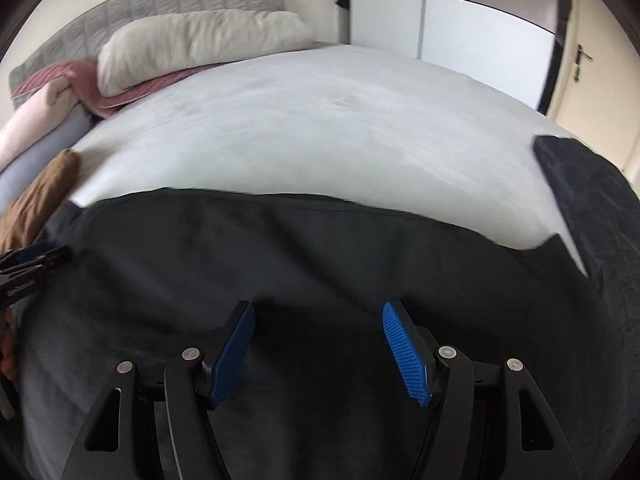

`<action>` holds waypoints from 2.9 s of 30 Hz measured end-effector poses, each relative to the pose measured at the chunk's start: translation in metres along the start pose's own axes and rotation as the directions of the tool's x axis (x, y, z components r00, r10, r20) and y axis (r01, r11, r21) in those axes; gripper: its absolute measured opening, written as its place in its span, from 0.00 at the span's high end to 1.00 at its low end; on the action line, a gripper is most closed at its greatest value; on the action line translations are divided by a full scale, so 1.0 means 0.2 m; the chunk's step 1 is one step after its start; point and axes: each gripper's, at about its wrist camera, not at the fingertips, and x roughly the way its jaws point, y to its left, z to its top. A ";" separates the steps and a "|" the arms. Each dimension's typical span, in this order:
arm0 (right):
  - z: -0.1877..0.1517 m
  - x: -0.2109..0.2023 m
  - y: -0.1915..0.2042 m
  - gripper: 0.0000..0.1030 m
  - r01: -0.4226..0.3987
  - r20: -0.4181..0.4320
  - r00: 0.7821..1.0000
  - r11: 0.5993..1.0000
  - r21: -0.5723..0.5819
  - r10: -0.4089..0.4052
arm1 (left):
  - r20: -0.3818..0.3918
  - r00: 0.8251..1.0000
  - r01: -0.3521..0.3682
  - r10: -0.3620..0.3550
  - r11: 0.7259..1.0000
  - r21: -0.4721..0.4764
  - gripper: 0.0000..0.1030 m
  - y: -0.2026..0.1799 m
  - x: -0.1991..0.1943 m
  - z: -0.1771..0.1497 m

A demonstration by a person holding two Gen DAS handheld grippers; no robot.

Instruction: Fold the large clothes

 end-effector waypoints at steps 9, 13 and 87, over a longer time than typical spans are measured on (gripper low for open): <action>-0.13 -0.31 -0.60 0.32 0.272 -0.013 0.962 0.949 0.160 -0.274 | 0.040 0.999 -0.019 0.019 1.000 0.014 0.36 0.09 -0.40 -0.12; -0.22 -0.57 -0.15 0.31 0.030 0.061 0.998 1.000 -0.002 -0.029 | 0.079 0.965 0.241 -0.249 0.965 0.100 0.15 -0.16 -0.75 -0.29; -1.69 -1.46 0.44 0.00 -0.047 -0.020 0.999 0.996 -0.077 0.045 | -0.078 0.975 0.209 -0.207 0.978 0.011 0.01 -0.35 -1.60 -1.74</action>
